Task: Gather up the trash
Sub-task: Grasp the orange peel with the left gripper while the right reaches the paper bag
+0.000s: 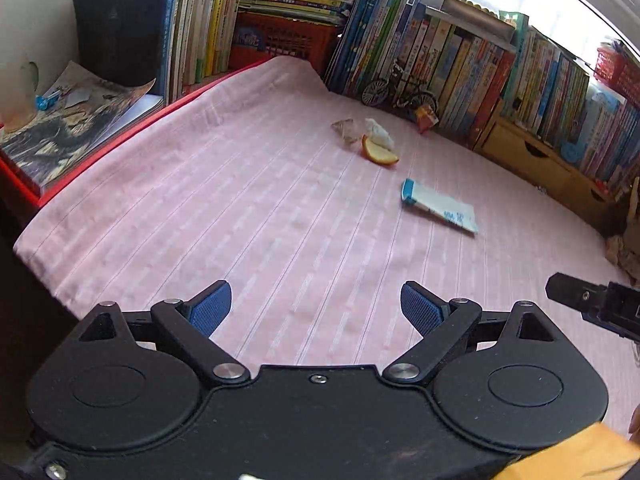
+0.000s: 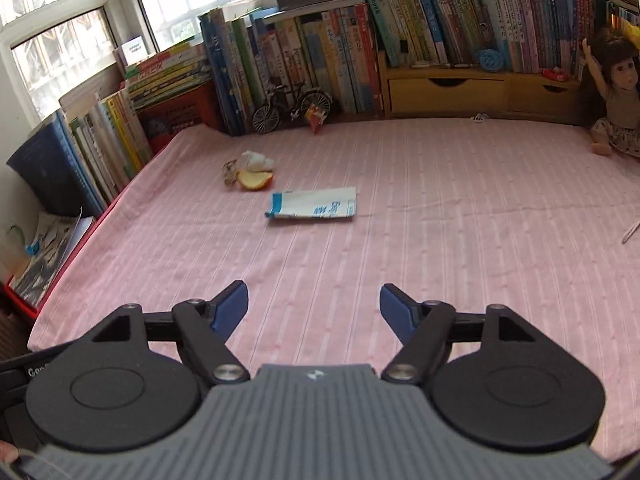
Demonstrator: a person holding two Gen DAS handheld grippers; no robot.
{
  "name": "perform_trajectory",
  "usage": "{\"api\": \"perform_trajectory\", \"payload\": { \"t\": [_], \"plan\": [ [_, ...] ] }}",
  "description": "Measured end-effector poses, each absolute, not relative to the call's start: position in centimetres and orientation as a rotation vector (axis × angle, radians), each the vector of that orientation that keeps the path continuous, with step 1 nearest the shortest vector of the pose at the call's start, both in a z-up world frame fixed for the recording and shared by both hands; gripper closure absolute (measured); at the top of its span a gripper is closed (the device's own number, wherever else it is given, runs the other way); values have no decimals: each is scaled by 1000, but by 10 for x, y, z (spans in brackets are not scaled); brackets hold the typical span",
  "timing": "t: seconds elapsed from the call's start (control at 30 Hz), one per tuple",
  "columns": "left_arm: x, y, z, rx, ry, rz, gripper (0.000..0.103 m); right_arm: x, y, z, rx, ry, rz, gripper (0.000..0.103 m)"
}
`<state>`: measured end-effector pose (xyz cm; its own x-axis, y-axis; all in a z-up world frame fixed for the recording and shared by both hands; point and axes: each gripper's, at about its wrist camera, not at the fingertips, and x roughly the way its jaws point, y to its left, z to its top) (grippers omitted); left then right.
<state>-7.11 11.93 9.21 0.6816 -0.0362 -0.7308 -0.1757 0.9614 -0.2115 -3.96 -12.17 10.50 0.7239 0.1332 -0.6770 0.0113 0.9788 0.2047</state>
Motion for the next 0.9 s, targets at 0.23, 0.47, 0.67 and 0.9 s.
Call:
{"api": "perform_trajectory", "payload": {
  "t": [0.23, 0.47, 0.67, 0.9],
  "plan": [
    [43, 100, 107, -323, 819, 83, 11, 16, -126, 101, -8, 786, 223, 13],
    [165, 77, 80, -412, 940, 124, 11, 72, -126, 94, -226, 793, 411, 12],
    [233, 63, 40, -498, 1011, 218, 15, 116, -120, 72, -321, 791, 499, 12],
    [266, 54, -2, -553, 1058, 314, 26, 149, -112, 44, -358, 812, 532, 12]
  ]
}}
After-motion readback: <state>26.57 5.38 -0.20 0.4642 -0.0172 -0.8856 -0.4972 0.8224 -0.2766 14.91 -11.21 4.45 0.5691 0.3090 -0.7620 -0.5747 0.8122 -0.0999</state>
